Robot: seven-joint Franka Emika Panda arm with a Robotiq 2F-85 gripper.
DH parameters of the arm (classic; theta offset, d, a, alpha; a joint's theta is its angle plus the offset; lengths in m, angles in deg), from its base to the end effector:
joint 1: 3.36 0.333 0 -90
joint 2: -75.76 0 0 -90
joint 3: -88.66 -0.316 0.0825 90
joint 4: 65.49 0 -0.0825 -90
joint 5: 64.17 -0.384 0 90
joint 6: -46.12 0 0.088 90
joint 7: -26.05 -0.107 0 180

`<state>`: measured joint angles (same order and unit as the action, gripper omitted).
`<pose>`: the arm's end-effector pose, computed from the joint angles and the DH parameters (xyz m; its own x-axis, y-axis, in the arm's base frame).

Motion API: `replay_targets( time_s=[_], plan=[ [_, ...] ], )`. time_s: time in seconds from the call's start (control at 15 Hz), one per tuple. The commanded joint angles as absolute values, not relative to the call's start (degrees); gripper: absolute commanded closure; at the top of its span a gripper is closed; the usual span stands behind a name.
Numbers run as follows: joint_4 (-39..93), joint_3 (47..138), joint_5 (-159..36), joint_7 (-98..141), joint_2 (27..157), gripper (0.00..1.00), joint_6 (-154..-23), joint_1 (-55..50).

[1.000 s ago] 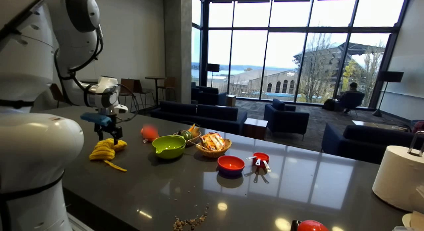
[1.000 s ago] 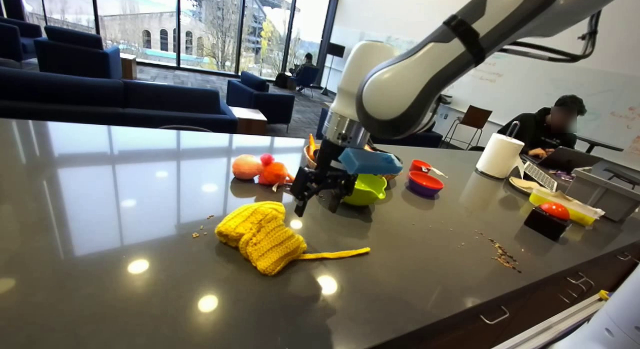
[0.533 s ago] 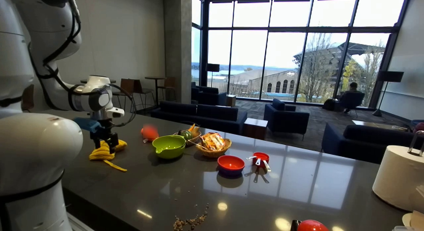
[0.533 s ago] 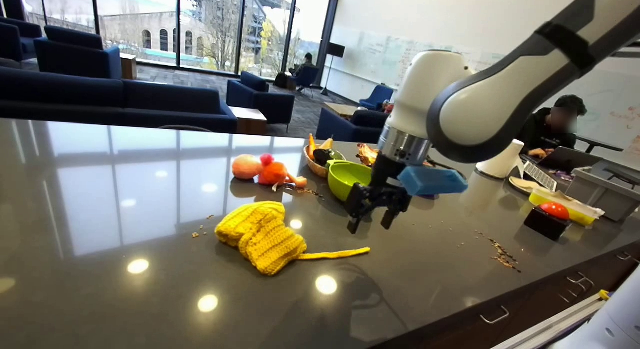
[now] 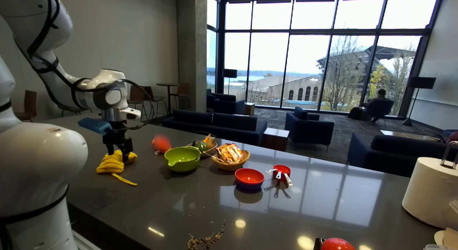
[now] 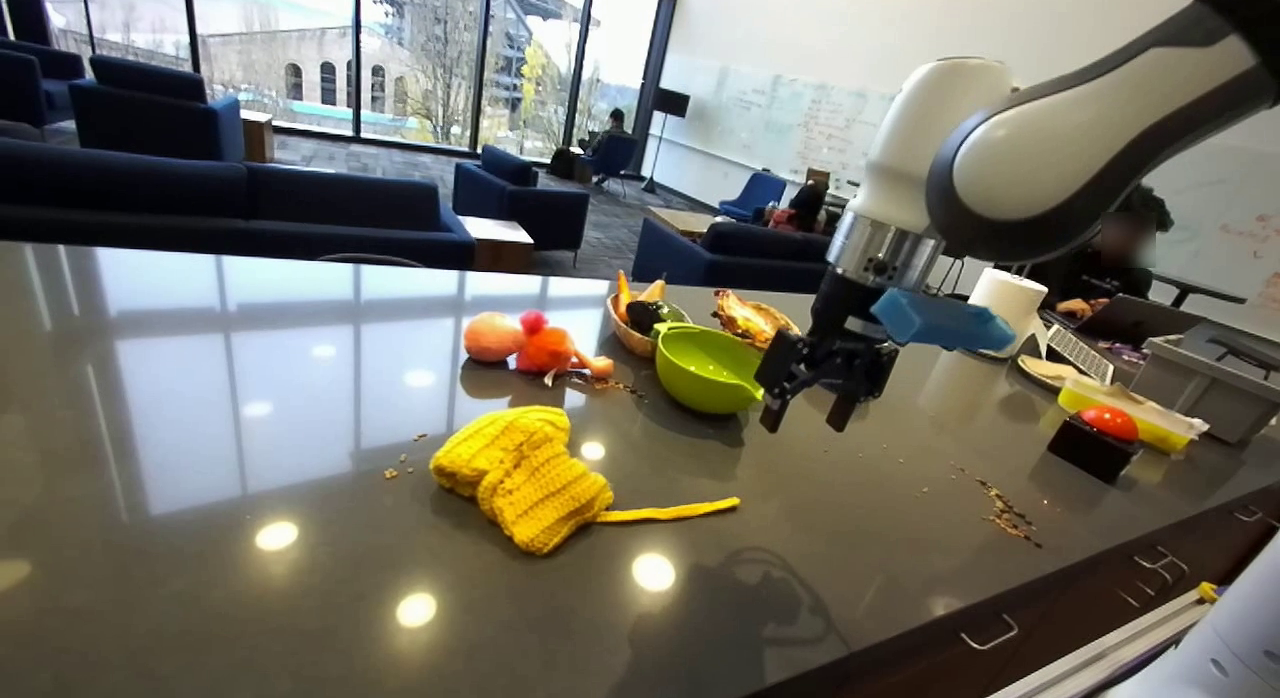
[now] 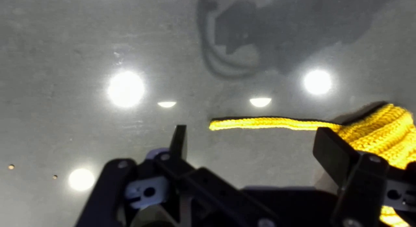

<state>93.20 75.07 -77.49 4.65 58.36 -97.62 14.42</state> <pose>0.3292 0.1916 0.3050 0.9998 -0.0204 0.0050 -0.0199 -0.9965 -0.0813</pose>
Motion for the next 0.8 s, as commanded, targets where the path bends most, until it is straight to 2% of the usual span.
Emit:
replay_targets(
  time_s=[0.0,0.73],
  plan=[
    [93.65,77.96,-78.13,10.40,51.81,0.00,-88.84,12.38],
    [94.77,84.69,-65.03,25.05,34.13,0.00,-59.49,2.98]
  ],
)
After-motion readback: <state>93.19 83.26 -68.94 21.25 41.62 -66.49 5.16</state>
